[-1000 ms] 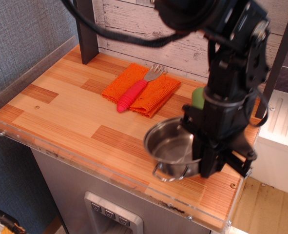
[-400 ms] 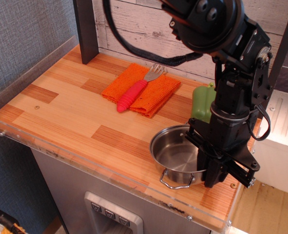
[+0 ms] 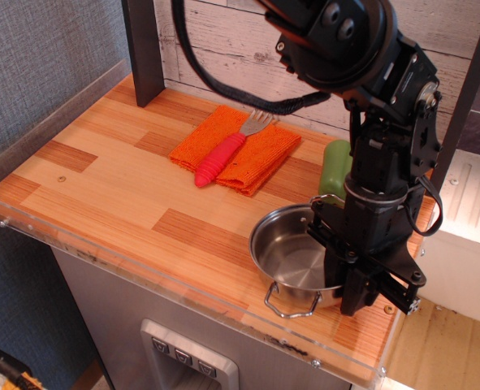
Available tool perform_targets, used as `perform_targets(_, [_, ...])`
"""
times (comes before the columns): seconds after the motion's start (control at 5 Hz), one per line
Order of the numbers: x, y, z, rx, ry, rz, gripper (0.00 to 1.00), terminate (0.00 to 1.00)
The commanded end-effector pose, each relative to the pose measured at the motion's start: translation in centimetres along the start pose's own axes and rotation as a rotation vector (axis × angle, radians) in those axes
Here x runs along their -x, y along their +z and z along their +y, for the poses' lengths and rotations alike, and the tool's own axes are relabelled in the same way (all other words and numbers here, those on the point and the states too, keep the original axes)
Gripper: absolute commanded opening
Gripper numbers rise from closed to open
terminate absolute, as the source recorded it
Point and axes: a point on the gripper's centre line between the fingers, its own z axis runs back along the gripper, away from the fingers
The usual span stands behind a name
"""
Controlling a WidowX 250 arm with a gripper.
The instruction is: Move the pot bottom right of table
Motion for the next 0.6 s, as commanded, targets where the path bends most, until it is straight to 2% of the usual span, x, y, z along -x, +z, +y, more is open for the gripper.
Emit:
perform_targets(0.0, [0.9,4.7,-1.5,-0.038,-0.052,-0.15,1.0,0.0])
perform_targets(0.2, [4.2,8.7,-0.5,-0.087,0.109,-0.216,1.0,0.0])
perform_targets(0.4, [7.6,10.1,1.4,-0.133,0.326,-0.216,1.0,0.0])
